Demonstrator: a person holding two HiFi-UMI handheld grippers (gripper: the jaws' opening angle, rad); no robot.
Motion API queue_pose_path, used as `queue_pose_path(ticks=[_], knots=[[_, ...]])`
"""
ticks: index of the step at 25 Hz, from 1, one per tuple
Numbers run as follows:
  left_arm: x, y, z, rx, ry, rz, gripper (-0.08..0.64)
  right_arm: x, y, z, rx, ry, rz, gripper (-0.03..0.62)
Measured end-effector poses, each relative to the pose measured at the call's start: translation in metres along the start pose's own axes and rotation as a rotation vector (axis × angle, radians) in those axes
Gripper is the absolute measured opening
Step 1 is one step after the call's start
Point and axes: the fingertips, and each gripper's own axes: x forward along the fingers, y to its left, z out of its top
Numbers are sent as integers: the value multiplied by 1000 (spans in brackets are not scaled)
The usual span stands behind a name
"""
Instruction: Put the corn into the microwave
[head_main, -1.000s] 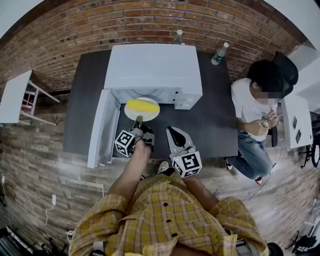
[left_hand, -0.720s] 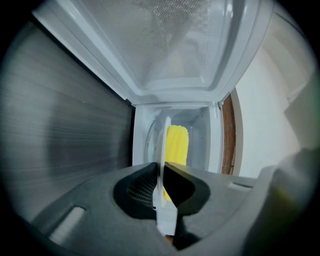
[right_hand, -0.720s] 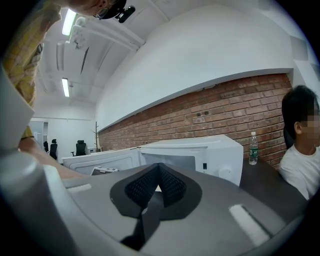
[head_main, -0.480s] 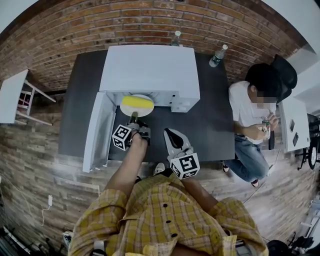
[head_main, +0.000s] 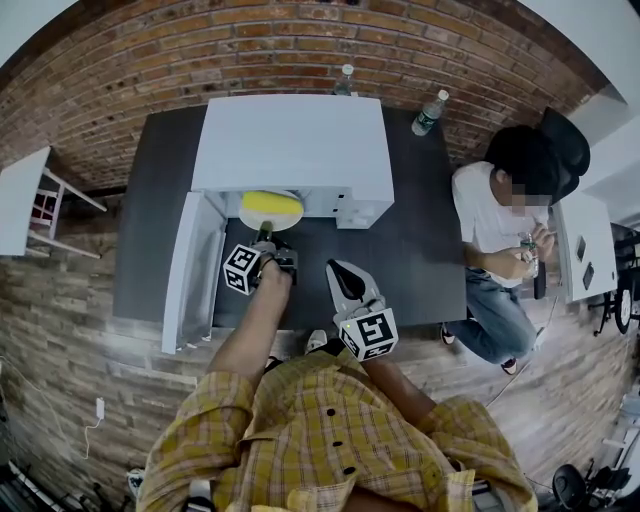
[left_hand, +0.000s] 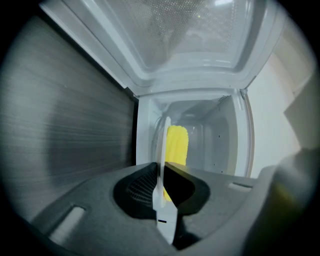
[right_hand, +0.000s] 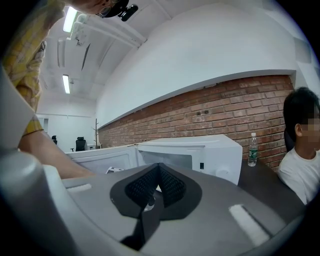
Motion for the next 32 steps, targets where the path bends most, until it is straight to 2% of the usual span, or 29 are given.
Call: queue_pose_path(ticks=[17,26,32], knots=[[24,10,4,-1,-17,52,23,-4,-15,-7,20,15,-14,2],[36,6,5,35,-1,90,25,-6,-24,-16,52,27,-22,2],[42,8,4,27,5,118,68,-6,-27,-15,59,21,-21,1]])
